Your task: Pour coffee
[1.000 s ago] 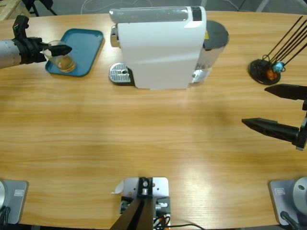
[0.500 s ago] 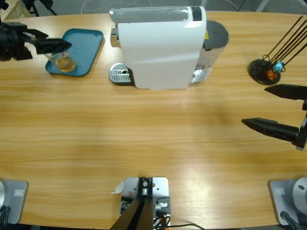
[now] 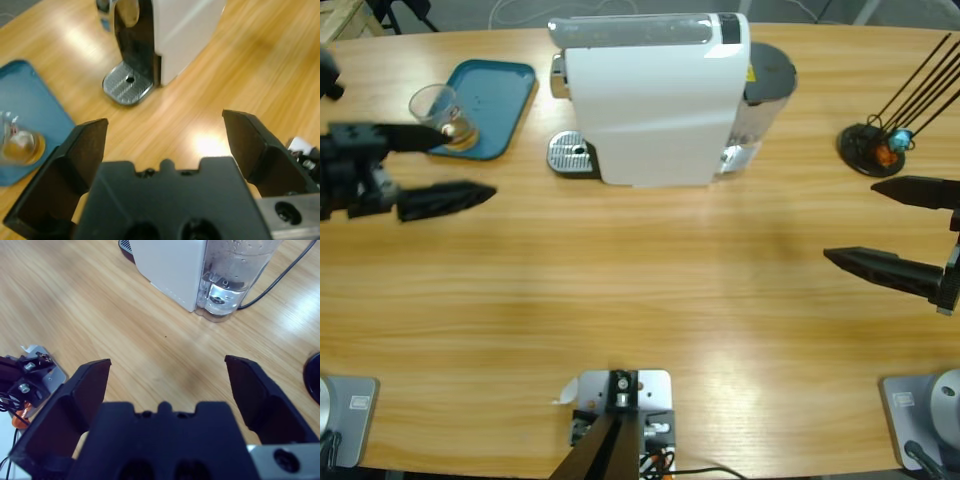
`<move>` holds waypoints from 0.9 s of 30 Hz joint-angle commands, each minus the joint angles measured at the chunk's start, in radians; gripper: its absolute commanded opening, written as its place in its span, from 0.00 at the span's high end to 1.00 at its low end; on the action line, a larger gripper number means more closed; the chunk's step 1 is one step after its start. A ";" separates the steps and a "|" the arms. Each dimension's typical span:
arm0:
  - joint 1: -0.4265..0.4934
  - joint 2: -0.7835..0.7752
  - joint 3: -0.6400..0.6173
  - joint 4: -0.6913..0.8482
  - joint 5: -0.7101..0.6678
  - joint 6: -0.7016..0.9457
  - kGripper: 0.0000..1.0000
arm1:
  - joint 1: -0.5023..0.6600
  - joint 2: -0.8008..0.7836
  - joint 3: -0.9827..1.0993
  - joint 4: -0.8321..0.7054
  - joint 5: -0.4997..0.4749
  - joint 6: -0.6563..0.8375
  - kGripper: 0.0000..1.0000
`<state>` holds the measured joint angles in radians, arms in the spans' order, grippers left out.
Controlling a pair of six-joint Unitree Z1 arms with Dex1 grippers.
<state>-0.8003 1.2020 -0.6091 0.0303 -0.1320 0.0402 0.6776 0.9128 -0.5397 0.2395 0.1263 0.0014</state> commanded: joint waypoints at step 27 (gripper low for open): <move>-0.010 -0.046 0.163 -0.073 0.018 0.029 0.00 | 0.011 0.105 0.014 -0.005 0.061 -0.015 0.00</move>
<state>-0.8035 1.1229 -0.4783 -0.0274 -0.1093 0.0665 0.6776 0.9831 -0.5397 0.2396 0.1756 -0.0035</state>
